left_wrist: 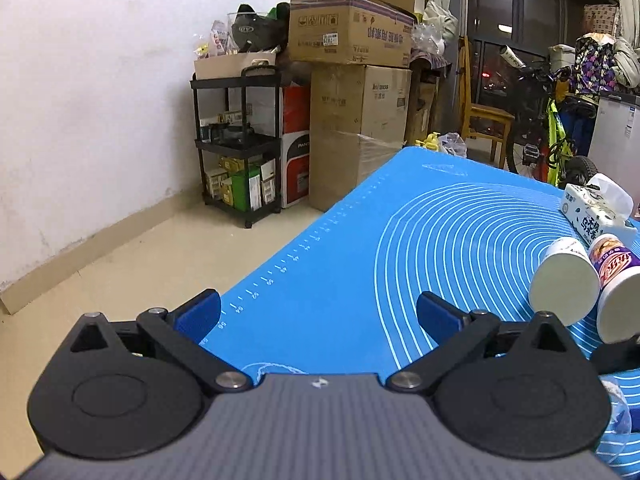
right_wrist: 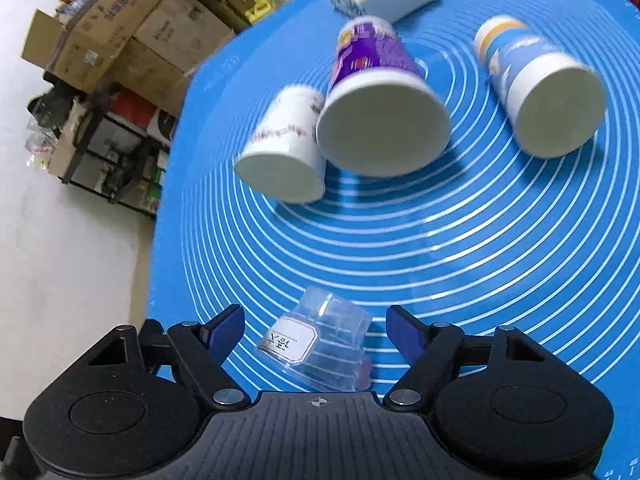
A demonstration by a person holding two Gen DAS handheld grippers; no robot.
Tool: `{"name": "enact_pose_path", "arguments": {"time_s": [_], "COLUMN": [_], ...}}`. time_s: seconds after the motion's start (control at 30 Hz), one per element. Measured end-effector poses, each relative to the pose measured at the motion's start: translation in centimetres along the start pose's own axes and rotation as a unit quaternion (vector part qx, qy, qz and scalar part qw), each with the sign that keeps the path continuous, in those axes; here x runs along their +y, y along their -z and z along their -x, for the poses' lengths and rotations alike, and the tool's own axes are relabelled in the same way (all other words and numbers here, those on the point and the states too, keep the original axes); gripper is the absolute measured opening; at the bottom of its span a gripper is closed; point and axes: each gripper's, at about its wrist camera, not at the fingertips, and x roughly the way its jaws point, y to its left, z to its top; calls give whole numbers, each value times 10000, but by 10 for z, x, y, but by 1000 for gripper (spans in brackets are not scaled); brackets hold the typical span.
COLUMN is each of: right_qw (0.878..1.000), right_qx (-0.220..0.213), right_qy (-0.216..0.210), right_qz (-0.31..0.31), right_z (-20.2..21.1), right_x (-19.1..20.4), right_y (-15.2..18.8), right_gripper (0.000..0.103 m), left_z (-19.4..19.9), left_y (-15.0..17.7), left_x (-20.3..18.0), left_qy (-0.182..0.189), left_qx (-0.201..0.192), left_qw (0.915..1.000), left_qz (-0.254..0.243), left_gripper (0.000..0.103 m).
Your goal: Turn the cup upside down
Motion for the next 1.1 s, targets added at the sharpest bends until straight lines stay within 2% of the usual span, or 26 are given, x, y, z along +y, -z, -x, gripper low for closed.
{"name": "enact_pose_path", "arguments": {"time_s": [0.03,0.1,0.23,0.5,0.7,0.83,0.93,1.0,1.1], "right_qw": [10000,9998,9998,9997,9948,9919,9765,9584,9177], "right_qx": [66,171,130,-11,-556,-832,-1416,-1876,-2503], "right_qy": [35,-5,-88,-98,140,172,530,761,1220], "right_qz": [-12,-116,-117,212,847,949,1534,2010,2832], "right_z": [-4,-11,-11,-5,14,21,26,29,28], "right_x": [1,-2,0,5,10,-1,1,2,2], "right_y": [0,1,3,6,12,12,18,25,41], "right_gripper": [75,74,68,66,62,61,60,59,57], "left_z": [-2,-3,-3,-4,-3,-3,-2,-2,-2], "left_y": [0,0,1,2,3,4,4,5,5], "left_x": [0,1,2,0,-2,-4,-6,-6,-7], "left_qy": [13,38,28,39,40,45,61,69,83], "left_qx": [25,66,71,99,75,82,53,47,48], "left_qw": [10000,10000,10000,9999,9999,9999,9999,9999,9998], "left_qz": [19,37,-1,-49,-64,-94,-108,-129,-146], "left_gripper": [103,103,103,103,103,103,103,103,103]}}
